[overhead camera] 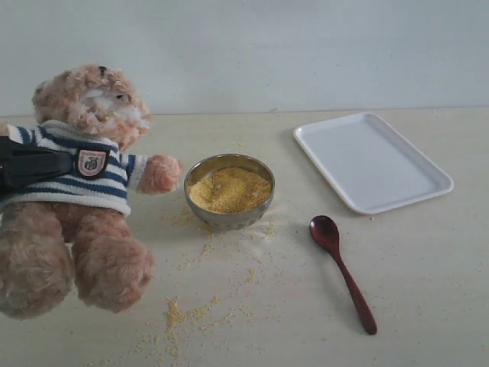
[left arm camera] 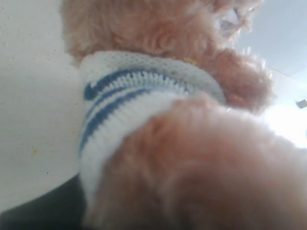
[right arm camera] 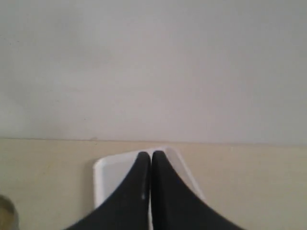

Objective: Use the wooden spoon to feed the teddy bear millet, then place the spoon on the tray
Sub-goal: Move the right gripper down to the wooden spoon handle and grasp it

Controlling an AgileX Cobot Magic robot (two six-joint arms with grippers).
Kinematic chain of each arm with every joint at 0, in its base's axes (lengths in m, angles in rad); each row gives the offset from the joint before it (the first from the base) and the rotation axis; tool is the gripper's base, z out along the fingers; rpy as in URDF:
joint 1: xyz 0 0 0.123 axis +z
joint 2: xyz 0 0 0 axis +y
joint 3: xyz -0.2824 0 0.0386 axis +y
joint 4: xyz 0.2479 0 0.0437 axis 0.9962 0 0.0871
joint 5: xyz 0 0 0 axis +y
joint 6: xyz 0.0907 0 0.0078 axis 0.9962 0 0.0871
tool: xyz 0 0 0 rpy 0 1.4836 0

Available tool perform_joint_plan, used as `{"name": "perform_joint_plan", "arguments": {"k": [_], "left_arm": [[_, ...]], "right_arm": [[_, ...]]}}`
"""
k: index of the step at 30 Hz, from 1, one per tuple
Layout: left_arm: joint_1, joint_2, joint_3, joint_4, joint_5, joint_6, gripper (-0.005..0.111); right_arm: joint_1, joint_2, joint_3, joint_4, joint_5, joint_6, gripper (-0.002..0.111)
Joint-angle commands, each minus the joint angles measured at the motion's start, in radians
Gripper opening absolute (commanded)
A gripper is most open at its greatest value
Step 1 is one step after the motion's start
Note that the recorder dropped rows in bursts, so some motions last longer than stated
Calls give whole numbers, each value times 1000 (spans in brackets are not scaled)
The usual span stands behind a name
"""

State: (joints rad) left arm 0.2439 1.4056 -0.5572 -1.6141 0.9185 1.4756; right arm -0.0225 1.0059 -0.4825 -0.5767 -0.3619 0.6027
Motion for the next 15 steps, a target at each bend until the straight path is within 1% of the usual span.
{"name": "perform_joint_plan", "arguments": {"k": [1,3,5,7,11,12,13,15], "left_arm": [[3,-1,-6,-19,24,7,5],[3,-1,-6,-19,24,7,5],[3,-1,-6,-19,25,7,5],[3,-1,-6,-19,27,7,5],[3,-1,-6,-19,27,7,5],[3,-1,-6,-19,27,7,5],[3,-1,-6,-19,27,7,5],[3,-1,-6,-19,27,7,5]], "right_arm": [[45,142,-1,-466,55,364,0],[99,207,-8,-701,-58,518,0],[160,252,-30,-819,-163,546,0],[233,285,-34,-822,-140,546,0],[357,345,-34,-820,78,542,0],[383,360,-34,-820,105,536,1],[401,375,-34,-820,108,526,4],[449,412,-34,-829,94,518,16]]}}
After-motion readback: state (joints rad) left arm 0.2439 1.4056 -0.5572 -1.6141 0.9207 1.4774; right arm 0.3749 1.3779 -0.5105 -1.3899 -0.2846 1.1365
